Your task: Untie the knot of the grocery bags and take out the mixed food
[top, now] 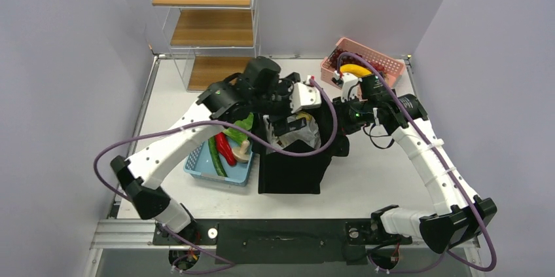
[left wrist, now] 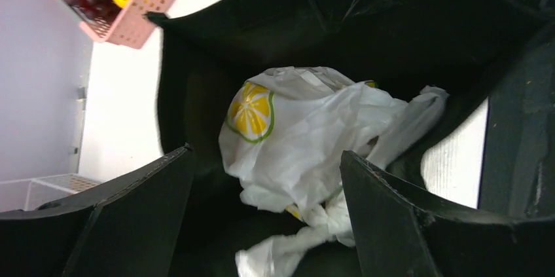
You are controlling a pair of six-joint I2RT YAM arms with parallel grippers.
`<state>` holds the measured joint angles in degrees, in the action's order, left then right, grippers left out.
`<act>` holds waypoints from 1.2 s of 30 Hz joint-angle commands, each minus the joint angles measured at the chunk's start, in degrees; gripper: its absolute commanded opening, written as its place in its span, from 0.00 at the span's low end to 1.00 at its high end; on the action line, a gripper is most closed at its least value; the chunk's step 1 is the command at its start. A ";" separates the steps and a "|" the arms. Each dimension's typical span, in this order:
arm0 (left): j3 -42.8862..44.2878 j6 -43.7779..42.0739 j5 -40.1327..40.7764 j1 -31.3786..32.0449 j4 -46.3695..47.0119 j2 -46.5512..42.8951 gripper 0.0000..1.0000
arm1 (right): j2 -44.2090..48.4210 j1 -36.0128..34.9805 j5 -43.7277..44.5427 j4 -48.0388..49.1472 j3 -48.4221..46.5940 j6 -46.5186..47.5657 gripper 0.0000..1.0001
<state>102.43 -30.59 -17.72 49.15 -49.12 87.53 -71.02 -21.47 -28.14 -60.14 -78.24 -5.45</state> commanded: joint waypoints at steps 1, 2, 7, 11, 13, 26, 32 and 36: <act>1.15 -6.26 -0.96 0.53 2.01 3.85 0.80 | 1.23 -0.32 -4.39 0.46 -0.31 -1.16 0.00; 0.19 -9.17 -1.68 0.96 1.13 4.44 0.81 | 1.32 -0.24 -4.38 0.55 -0.31 -1.54 0.00; -11.05 -15.40 -1.37 3.27 0.15 3.03 0.83 | 1.45 0.96 -5.45 1.73 -0.21 -3.25 0.00; -17.10 -14.86 1.78 3.83 4.00 3.73 0.85 | 0.96 2.42 -7.18 2.87 -0.36 -4.95 0.00; -17.43 -14.04 3.94 3.87 5.07 5.37 0.85 | 0.96 2.94 -7.62 2.99 -0.49 -5.15 0.00; -5.76 2.99 6.19 4.64 13.04 -1.38 0.00 | 1.41 14.79 0.26 -0.69 -4.40 1.65 0.00; 5.49 16.86 3.29 4.05 20.06 -3.83 0.00 | 1.12 19.32 6.82 -3.97 -6.35 5.96 0.00; 12.09 22.65 4.70 3.96 25.13 -3.89 0.00 | 0.68 23.44 9.93 -6.36 -8.67 9.87 0.00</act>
<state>106.91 -17.82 -12.47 53.52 -34.39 86.02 -71.02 -1.78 -23.70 -65.54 -82.11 -0.56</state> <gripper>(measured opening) 0.008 0.007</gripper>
